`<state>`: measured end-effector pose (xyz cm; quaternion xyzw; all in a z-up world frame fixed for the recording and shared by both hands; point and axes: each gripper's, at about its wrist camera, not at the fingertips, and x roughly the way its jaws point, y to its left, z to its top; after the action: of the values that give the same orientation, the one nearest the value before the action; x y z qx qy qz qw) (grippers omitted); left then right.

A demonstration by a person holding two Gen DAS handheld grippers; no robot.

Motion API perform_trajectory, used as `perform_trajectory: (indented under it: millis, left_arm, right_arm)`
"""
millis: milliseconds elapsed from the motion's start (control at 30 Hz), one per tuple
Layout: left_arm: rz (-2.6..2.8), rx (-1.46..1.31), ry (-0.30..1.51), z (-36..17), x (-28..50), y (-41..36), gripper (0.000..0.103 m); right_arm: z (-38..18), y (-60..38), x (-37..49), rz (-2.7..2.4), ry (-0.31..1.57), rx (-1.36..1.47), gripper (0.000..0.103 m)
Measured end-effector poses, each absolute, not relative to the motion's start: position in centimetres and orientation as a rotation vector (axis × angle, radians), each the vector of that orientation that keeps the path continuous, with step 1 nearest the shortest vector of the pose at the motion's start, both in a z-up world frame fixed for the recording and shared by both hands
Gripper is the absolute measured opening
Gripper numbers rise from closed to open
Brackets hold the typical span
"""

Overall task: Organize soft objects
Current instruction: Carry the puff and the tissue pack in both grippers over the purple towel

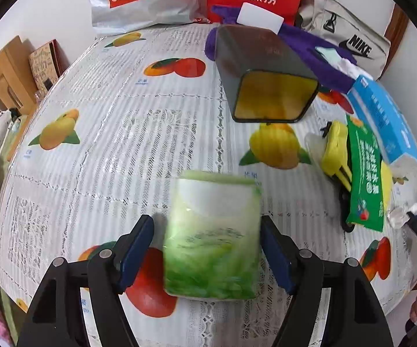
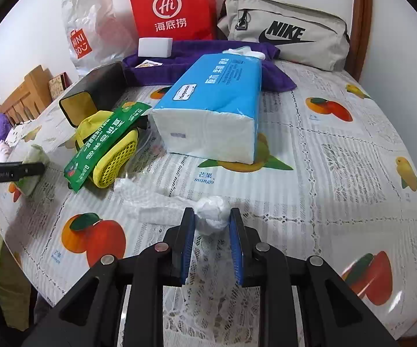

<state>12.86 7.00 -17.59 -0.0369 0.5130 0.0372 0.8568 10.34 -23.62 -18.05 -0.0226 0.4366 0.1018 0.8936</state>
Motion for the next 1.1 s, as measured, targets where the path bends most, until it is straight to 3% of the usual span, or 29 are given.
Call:
perform_trajectory:
  millis: [33,100,1100]
  left_arm:
    - [0.080,-0.061,1.063,-17.6,12.8,6.7,0.068]
    - [0.066,-0.042,1.034,-17.5,12.7,6.2,0.050]
    - [-0.035,-0.052,0.917,-10.1,15.8,4.8,0.049]
  right_arm:
    - [-18.1,-23.7,10.4,0.218,0.903,-0.035,0.024]
    - [-18.2,-23.9,10.6,0.224,0.903,-0.019,0.024]
    - [-10.7,-22.7,13.0,0.308,0.815,0.001,0.024]
